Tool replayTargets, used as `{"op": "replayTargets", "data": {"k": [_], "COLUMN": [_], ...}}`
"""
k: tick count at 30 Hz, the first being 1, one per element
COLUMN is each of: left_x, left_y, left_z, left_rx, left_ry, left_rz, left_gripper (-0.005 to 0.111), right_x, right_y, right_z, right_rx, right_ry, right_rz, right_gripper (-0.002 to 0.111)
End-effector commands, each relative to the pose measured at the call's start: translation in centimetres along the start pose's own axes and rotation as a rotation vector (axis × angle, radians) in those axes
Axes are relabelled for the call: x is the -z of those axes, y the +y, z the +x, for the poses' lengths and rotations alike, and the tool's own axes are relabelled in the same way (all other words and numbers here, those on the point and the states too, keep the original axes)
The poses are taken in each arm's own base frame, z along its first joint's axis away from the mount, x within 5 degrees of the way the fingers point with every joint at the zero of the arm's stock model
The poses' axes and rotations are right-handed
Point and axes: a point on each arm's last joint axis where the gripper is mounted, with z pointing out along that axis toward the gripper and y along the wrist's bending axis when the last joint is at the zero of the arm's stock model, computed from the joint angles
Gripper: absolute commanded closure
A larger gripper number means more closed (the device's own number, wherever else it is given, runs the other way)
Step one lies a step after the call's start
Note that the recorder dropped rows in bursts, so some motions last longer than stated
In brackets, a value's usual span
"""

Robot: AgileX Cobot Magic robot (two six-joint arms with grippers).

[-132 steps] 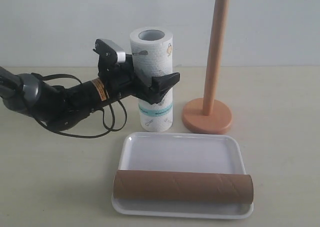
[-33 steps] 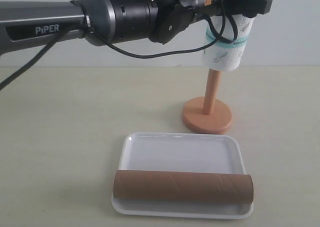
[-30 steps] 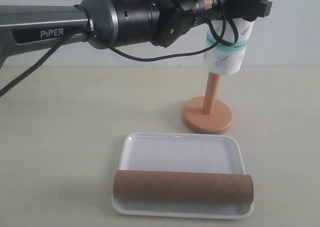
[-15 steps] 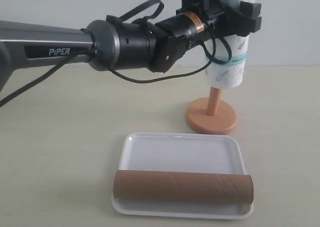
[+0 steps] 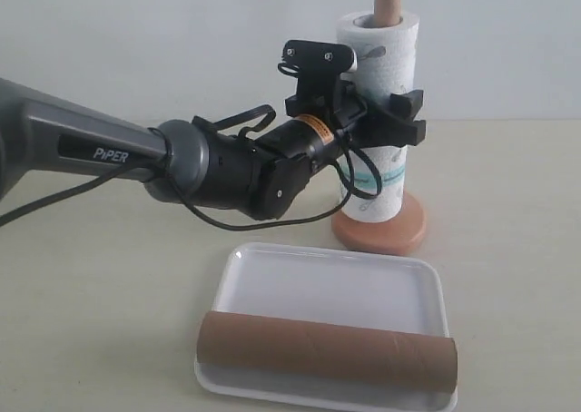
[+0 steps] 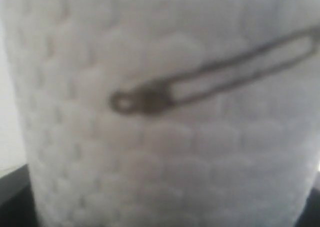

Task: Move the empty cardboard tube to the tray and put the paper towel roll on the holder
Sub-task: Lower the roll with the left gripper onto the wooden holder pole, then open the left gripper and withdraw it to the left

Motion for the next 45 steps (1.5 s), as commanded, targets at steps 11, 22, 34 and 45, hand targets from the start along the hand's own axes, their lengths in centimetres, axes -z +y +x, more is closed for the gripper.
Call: {"op": "replayTargets", "data": {"k": [11, 22, 34, 45], "left_x": [-0.1, 1.1, 5.2, 12.4], "left_y": [-0.4, -1.5, -3.4, -3.7], "left_z": [0.3, -5.1, -13.6, -18.6], "left_rx": [-0.094, -0.103, -0.249, -0.202], "left_ry": [-0.079, -0.188, -0.098, -0.045], "left_rz": [0.082, 0.123, 0.172, 0.148], "left_gripper": [0.007, 0.003, 0.004, 0.103], "right_x": [0.0, 0.0, 0.0, 0.0], "right_y": [0.0, 0.0, 0.0, 0.0], "right_z": [-0.1, -0.1, -0.1, -0.1], "right_rx": [0.003, 0.003, 0.003, 0.003], "right_ry": [-0.008, -0.008, -0.008, -0.008], "right_rz": [-0.002, -0.002, -0.002, -0.002], "right_gripper": [0.107, 0.107, 0.107, 0.107]}}
